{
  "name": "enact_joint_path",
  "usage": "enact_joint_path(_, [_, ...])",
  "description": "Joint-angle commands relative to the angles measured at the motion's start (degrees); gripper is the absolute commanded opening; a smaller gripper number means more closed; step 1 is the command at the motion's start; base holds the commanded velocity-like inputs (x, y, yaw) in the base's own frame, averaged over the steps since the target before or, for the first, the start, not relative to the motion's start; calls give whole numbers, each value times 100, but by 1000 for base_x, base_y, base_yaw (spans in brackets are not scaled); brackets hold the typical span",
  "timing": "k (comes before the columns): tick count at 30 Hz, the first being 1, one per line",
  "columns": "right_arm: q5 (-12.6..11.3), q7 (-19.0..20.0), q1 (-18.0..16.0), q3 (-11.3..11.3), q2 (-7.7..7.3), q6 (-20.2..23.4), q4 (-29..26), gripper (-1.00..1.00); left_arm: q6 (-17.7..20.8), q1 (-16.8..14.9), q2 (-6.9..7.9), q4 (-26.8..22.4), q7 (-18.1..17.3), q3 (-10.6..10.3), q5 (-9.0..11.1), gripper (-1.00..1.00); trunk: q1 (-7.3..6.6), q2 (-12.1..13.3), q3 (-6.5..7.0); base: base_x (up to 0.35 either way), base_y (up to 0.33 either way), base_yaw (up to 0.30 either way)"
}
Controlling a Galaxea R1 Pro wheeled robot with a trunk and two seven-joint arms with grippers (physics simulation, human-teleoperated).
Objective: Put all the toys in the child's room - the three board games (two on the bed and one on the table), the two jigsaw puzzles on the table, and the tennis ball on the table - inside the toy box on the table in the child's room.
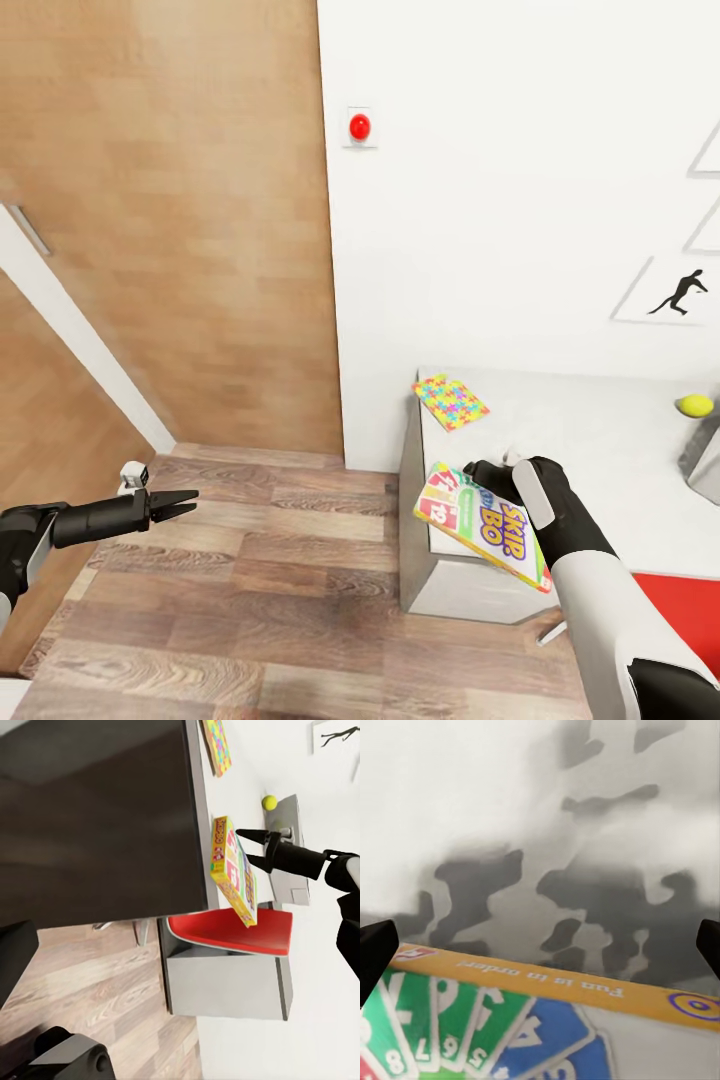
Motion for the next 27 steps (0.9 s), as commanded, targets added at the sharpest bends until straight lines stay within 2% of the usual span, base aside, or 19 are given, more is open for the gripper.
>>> enact_joint_path(1, [-62,-48,-2,0,0,16,-6,100,60,-5,-2,-1,-38,15,-37,100,3,-11,-10,-44,9,0])
enact_joint_path(19, [-68,-45,-4,-3,0,16,-6,100,60,-5,-2,2,-38,16,-37,100,3,-11,-8,-12,36,-1])
enact_joint_path(27, [-73,-25,-5,-9,-12,14,-49,100,60,-5,-2,3,-38,18,-37,100,3,-11,38,0,1,-95])
